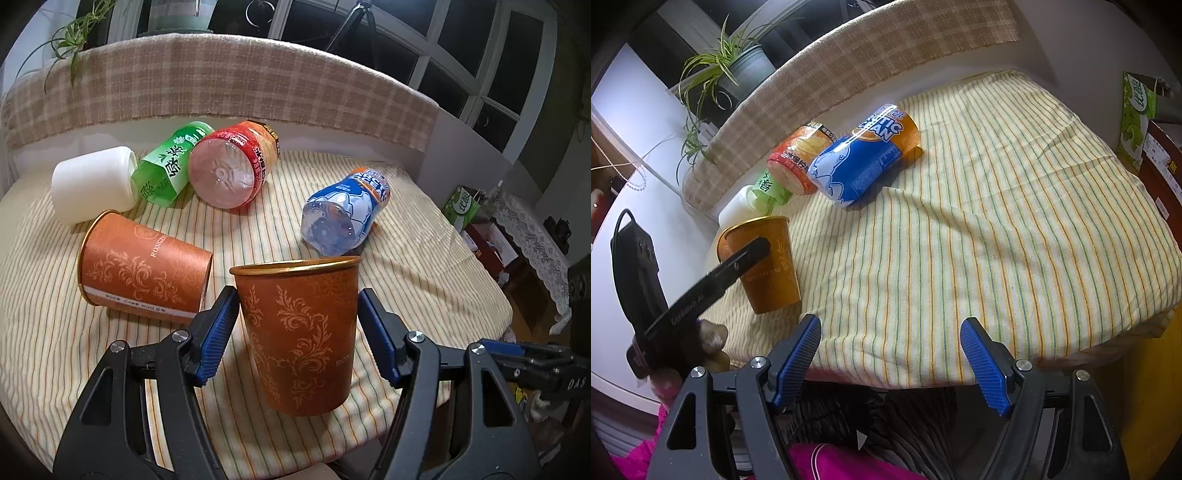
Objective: Flip cup upright
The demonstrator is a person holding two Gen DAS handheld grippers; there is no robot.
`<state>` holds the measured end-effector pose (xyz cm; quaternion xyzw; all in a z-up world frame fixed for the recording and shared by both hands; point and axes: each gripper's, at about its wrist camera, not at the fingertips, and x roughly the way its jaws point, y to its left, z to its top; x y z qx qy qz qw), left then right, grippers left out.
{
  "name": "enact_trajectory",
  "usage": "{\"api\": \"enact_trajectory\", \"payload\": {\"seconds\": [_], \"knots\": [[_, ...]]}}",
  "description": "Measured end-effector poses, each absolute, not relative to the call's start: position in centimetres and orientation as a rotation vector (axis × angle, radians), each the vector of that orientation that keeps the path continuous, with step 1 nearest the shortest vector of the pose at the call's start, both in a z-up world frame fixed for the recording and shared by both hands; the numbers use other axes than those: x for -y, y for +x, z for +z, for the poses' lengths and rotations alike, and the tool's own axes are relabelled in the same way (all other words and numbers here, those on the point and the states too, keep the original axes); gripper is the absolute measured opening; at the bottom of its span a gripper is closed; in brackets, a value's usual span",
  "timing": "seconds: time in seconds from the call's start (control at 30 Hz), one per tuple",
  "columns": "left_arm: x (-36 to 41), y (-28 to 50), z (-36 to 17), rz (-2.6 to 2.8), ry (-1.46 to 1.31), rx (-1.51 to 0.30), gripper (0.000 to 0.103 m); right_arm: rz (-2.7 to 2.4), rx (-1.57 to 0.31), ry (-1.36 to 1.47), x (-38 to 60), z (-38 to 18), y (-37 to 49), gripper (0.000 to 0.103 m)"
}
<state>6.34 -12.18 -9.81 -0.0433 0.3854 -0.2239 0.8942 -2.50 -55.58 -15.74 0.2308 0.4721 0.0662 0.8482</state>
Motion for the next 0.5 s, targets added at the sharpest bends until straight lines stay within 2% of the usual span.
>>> {"api": "enact_trajectory", "payload": {"seconds": [0.5], "knots": [[11.7, 3.1, -9.6, -0.537, -0.05, -0.793, 0.068, 0.152, -0.993, 0.479, 54.9, -15.3, -2.7, 0.08]]}}
